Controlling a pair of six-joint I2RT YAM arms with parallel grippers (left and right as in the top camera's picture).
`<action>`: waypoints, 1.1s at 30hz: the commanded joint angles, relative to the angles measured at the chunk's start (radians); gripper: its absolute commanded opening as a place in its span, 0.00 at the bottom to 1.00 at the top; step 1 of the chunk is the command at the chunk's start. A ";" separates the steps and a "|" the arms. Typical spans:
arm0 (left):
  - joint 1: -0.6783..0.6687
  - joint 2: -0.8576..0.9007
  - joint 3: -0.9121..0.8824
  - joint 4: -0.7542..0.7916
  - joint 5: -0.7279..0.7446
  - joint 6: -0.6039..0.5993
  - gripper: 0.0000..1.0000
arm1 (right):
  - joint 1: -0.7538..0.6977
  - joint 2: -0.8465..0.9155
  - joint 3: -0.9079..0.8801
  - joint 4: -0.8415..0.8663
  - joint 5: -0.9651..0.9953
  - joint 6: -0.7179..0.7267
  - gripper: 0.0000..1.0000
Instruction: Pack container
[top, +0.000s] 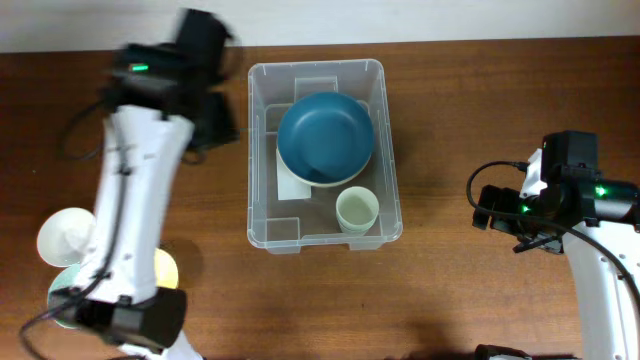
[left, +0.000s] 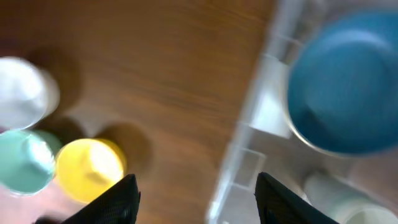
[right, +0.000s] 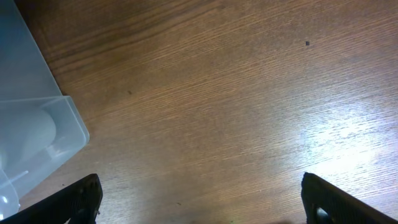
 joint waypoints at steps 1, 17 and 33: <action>0.098 -0.003 -0.048 -0.002 -0.010 -0.025 0.62 | -0.006 0.002 -0.004 0.000 -0.002 0.008 0.98; 0.311 -0.258 -0.689 0.174 0.009 -0.024 0.69 | -0.005 0.002 -0.005 0.007 -0.002 0.009 0.98; 0.377 -0.330 -1.322 0.686 0.113 -0.023 0.84 | -0.005 0.003 -0.007 0.000 -0.002 0.009 0.98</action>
